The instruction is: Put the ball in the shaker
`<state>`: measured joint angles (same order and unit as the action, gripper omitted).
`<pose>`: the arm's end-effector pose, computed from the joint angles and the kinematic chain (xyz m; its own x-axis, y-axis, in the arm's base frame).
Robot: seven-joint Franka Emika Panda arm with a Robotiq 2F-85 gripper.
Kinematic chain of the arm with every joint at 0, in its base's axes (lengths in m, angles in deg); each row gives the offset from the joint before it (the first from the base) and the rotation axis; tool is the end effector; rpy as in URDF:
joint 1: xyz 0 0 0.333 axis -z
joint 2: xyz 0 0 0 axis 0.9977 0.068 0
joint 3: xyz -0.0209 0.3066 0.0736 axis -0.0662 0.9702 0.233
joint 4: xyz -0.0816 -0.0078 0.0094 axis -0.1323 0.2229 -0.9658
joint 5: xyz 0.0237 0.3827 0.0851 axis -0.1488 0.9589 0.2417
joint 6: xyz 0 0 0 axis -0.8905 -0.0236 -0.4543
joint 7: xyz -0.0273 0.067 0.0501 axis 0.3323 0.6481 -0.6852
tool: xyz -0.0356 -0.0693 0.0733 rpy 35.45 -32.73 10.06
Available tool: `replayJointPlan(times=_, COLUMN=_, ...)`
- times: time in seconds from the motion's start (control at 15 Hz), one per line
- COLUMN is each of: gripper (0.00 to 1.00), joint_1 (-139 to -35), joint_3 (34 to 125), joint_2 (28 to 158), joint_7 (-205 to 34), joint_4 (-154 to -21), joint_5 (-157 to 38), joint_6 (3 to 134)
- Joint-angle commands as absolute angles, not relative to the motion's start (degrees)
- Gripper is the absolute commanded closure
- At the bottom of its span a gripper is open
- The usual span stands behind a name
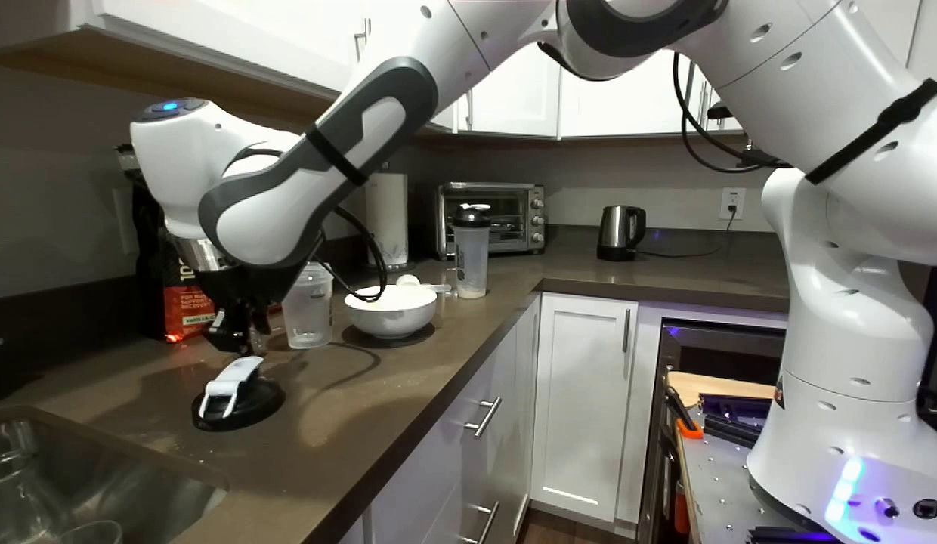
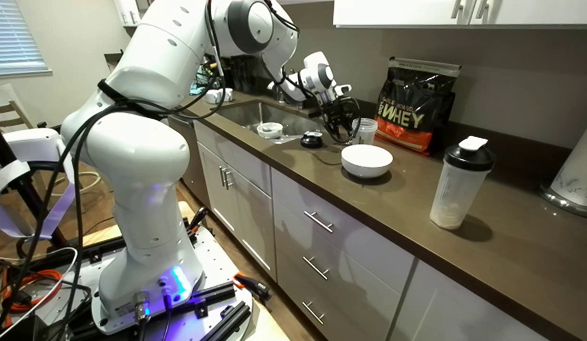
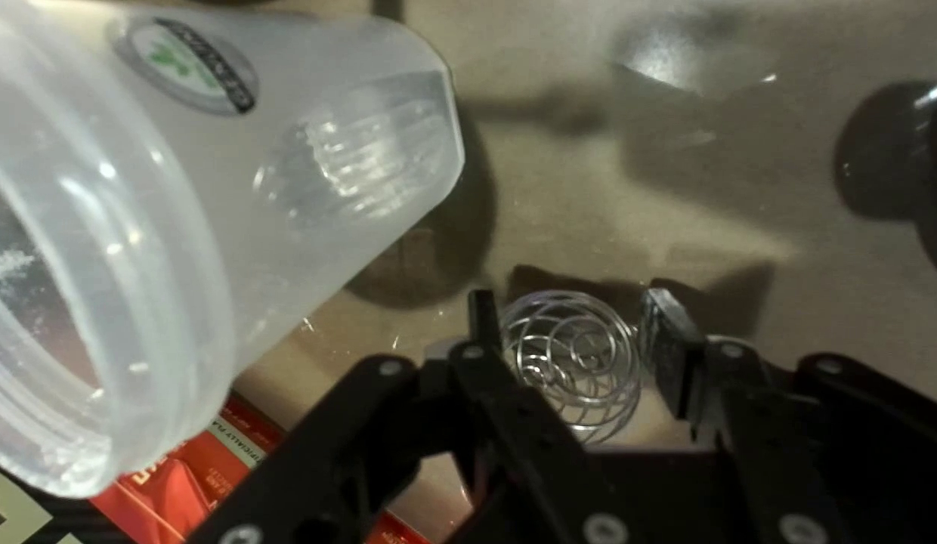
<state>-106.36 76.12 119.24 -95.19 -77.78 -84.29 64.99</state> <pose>0.7153 0.1742 0.2632 0.9325 0.3373 0.1292 0.2521 -0.8639 0.4361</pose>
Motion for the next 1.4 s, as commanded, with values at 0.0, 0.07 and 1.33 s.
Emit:
replayJointPlan(times=0.0, gripper=0.48, joint_1=-105.8, joint_3=76.7, joint_2=120.1, joint_7=-95.6, joint_4=-76.0, joint_5=-84.0, joint_6=63.6)
replayJointPlan(times=0.07, gripper=0.36, joint_1=-105.8, joint_3=76.6, joint_2=120.0, joint_7=-95.7, joint_4=-76.1, joint_5=-84.1, joint_6=63.6)
replayJointPlan(times=1.33, gripper=0.27, joint_1=-105.1, joint_3=77.2, joint_2=121.5, joint_7=-95.3, joint_4=-73.3, joint_5=-83.3, joint_6=65.4)
